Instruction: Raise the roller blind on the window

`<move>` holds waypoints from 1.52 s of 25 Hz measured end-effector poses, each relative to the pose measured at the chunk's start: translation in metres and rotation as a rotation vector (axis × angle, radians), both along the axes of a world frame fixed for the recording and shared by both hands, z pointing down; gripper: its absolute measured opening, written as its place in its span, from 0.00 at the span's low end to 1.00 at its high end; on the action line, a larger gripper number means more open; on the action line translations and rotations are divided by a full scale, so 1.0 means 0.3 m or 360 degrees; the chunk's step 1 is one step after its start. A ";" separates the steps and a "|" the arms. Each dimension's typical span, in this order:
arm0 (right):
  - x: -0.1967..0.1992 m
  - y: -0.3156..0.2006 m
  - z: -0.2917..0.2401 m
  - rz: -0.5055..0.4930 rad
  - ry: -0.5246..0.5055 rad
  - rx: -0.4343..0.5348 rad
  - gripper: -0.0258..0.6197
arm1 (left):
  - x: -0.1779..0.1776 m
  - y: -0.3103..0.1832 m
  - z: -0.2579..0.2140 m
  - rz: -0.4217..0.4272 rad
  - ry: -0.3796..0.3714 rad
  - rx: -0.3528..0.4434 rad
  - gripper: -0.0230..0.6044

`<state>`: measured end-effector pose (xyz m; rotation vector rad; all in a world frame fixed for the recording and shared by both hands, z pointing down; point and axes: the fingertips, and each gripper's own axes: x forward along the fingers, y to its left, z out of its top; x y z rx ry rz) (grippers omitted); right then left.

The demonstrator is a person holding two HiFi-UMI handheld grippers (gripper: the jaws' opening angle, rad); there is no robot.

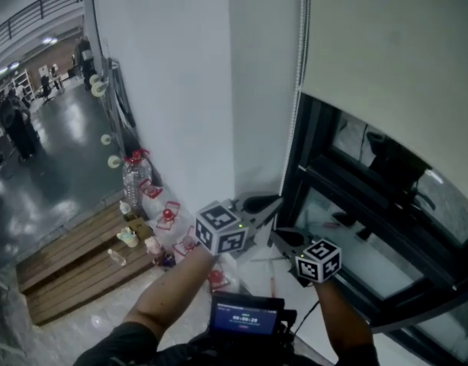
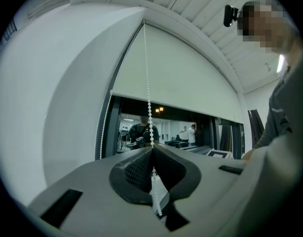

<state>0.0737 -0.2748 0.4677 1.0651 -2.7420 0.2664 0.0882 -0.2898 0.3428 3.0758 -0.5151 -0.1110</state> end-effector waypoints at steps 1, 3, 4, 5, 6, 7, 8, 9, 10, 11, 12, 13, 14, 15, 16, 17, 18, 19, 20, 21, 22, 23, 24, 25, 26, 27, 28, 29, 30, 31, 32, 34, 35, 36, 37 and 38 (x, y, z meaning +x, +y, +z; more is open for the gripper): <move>0.016 0.003 -0.016 0.0013 0.0067 0.0030 0.10 | -0.005 0.000 0.000 -0.0005 0.0005 -0.0005 0.03; 0.060 0.006 -0.089 0.0040 0.0114 0.0094 0.10 | -0.014 0.002 -0.001 -0.0010 0.0021 -0.0013 0.03; 0.081 0.005 -0.147 0.0046 0.0086 0.0125 0.14 | -0.017 0.003 -0.002 -0.0009 0.0030 -0.0014 0.03; 0.098 0.003 -0.216 0.0045 0.0040 0.0161 0.17 | -0.019 0.004 -0.004 -0.0006 0.0036 -0.0014 0.03; 0.110 0.002 -0.293 0.0037 -0.0011 0.0210 0.17 | -0.019 0.006 -0.006 -0.0003 0.0041 -0.0013 0.03; 0.115 0.000 -0.376 0.0024 -0.0061 0.0269 0.17 | -0.020 0.009 -0.008 0.0002 0.0045 -0.0012 0.03; 0.115 -0.001 -0.461 0.0013 -0.0110 0.0330 0.17 | -0.020 0.011 -0.009 0.0007 0.0047 -0.0012 0.03; 0.112 -0.004 -0.546 0.0005 -0.0158 0.0385 0.17 | -0.020 0.014 -0.010 0.0011 0.0049 -0.0012 0.03; 0.105 -0.008 -0.626 -0.0003 -0.0200 0.0432 0.17 | -0.020 0.016 -0.010 0.0014 0.0049 -0.0010 0.03; 0.097 -0.015 -0.700 -0.0010 -0.0234 0.0471 0.17 | -0.020 0.017 -0.011 0.0017 0.0049 -0.0008 0.03; 0.088 -0.025 -0.766 -0.0015 -0.0261 0.0507 0.19 | -0.020 0.017 -0.013 0.0020 0.0049 -0.0006 0.03; 0.081 -0.037 -0.825 -0.0019 -0.0283 0.0541 0.19 | -0.020 0.016 -0.013 0.0022 0.0047 -0.0005 0.03; 0.074 -0.049 -0.876 -0.0023 -0.0301 0.0572 0.19 | -0.019 0.015 -0.013 0.0023 0.0045 -0.0004 0.03; 0.067 -0.060 -0.917 -0.0031 -0.0314 0.0597 0.19 | -0.017 0.015 -0.012 0.0023 0.0042 -0.0003 0.03; 0.059 -0.070 -0.949 -0.0042 -0.0321 0.0614 0.19 | -0.015 0.016 -0.012 0.0024 0.0038 -0.0002 0.03; 0.051 -0.080 -0.975 -0.0050 -0.0324 0.0627 0.19 | -0.014 0.016 -0.011 0.0025 0.0035 0.0002 0.03; 0.043 -0.091 -0.994 -0.0053 -0.0325 0.0639 0.19 | -0.013 0.017 -0.011 0.0024 0.0032 0.0005 0.03; 0.036 -0.102 -1.007 -0.0054 -0.0324 0.0648 0.19 | -0.012 0.016 -0.010 0.0023 0.0028 0.0008 0.03; 0.029 -0.111 -1.015 -0.0059 -0.0324 0.0653 0.19 | -0.012 0.016 -0.009 0.0020 0.0024 0.0011 0.03; 0.023 -0.119 -1.019 -0.0067 -0.0328 0.0655 0.19 | -0.012 0.014 -0.007 0.0016 0.0021 0.0012 0.03; 0.018 -0.125 -1.022 -0.0075 -0.0338 0.0654 0.19 | -0.013 0.012 -0.007 0.0014 0.0019 0.0011 0.03; 0.014 -0.130 -1.023 -0.0082 -0.0349 0.0654 0.19 | -0.013 0.011 -0.007 0.0013 0.0018 0.0011 0.03; 0.011 -0.133 -1.024 -0.0088 -0.0361 0.0653 0.19 | -0.014 0.010 -0.007 0.0011 0.0019 0.0010 0.03; 0.010 -0.135 -1.025 -0.0092 -0.0370 0.0652 0.19 | -0.014 0.009 -0.009 0.0010 0.0020 0.0011 0.03; 0.010 -0.137 -1.025 -0.0094 -0.0376 0.0651 0.18 | -0.013 0.009 -0.010 0.0009 0.0023 0.0011 0.03; 0.009 -0.139 -1.026 -0.0099 -0.0379 0.0649 0.16 | -0.011 0.008 -0.011 0.0007 0.0026 0.0011 0.03; 0.008 -0.142 -1.027 -0.0104 -0.0382 0.0645 0.15 | -0.010 0.006 -0.012 0.0005 0.0030 0.0009 0.03; 0.005 -0.145 -1.028 -0.0110 -0.0385 0.0639 0.15 | -0.011 0.004 -0.012 0.0003 0.0033 0.0006 0.03; 0.001 -0.147 -1.027 -0.0114 -0.0386 0.0633 0.14 | -0.012 0.004 -0.011 0.0003 0.0035 0.0003 0.03; -0.003 -0.148 -1.025 -0.0118 -0.0384 0.0627 0.12 | -0.013 0.004 -0.010 0.0003 0.0036 -0.0001 0.03; -0.006 -0.147 -1.023 -0.0121 -0.0379 0.0623 0.10 | -0.014 0.006 -0.009 0.0005 0.0037 -0.0004 0.03; -0.008 -0.144 -1.024 -0.0131 -0.0365 0.0623 0.09 | -0.011 0.006 -0.008 0.0011 0.0036 -0.0005 0.03; -0.010 -0.142 -1.024 -0.0140 -0.0359 0.0622 0.09 | -0.009 0.005 -0.005 0.0012 0.0035 -0.0005 0.03; -0.013 -0.140 -1.026 -0.0147 -0.0355 0.0621 0.09 | -0.009 0.002 -0.002 0.0011 0.0031 -0.0005 0.03; -0.018 -0.139 -1.029 -0.0145 -0.0347 0.0626 0.09 | -0.011 -0.001 0.001 0.0008 0.0029 -0.0007 0.03; -0.022 -0.140 -1.031 -0.0133 -0.0334 0.0638 0.09 | -0.012 -0.002 0.000 0.0007 0.0031 -0.0008 0.03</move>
